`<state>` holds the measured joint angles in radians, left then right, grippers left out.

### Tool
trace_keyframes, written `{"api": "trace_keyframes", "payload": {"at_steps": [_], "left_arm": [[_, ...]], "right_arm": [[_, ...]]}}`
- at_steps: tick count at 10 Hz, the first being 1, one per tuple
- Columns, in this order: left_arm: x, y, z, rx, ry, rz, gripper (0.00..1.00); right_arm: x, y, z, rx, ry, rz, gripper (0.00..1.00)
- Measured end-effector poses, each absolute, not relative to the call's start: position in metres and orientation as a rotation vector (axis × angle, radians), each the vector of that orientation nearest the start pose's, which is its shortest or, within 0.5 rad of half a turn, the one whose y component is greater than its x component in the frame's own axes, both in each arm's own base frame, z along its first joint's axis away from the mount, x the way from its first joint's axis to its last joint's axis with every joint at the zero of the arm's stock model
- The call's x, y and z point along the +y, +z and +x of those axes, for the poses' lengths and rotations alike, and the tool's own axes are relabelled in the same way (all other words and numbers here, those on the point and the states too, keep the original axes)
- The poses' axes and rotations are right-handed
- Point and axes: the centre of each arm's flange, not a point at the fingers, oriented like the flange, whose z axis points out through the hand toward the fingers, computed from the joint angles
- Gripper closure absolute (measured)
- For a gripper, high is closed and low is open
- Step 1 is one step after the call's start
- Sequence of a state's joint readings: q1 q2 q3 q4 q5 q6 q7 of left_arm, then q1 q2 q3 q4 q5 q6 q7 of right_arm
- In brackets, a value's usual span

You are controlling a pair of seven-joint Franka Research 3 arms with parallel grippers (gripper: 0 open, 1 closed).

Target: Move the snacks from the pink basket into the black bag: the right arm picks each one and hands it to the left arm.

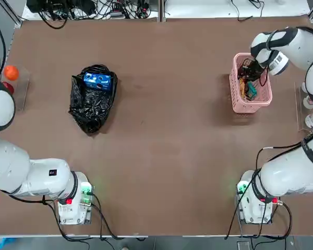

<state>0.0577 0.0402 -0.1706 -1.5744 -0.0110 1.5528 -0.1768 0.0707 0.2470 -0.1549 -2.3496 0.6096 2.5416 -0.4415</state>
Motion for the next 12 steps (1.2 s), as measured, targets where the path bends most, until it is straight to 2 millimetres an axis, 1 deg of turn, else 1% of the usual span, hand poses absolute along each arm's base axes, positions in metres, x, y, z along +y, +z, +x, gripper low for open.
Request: {"api": "trace_keyframes", "payload": {"at_steps": [3, 4, 5, 6, 8, 10, 12], "left_arm": [[-0.062, 0.599, 0.56, -0.104, 0.101, -3.147, 0.0], [-0.061, 0.599, 0.56, -0.106, 0.102, -3.147, 0.0], [-0.056, 0.598, 0.561, -0.119, 0.106, -3.146, 0.0], [-0.046, 0.596, 0.562, -0.145, 0.114, -3.145, 0.0], [-0.031, 0.588, 0.566, -0.177, 0.139, -3.144, 0.0], [-0.025, 0.585, 0.568, -0.194, 0.149, -3.143, 0.0], [-0.02, 0.585, 0.568, -0.208, 0.152, -3.142, 0.0]], "right_arm": [[-0.052, 0.222, 0.505, 0.222, -0.057, -2.845, 0.42], [-0.052, 0.221, 0.505, 0.222, -0.06, -2.848, 0.47], [-0.051, 0.22, 0.506, 0.22, -0.062, -2.85, 0.48], [-0.051, 0.22, 0.506, 0.22, -0.063, -2.85, 0.51], [-0.05, 0.219, 0.506, 0.219, -0.062, -2.851, 0.59], [-0.05, 0.219, 0.506, 0.219, -0.063, -2.851, 0.7], [-0.05, 0.219, 0.506, 0.216, -0.065, -2.851, 0.72]]}}
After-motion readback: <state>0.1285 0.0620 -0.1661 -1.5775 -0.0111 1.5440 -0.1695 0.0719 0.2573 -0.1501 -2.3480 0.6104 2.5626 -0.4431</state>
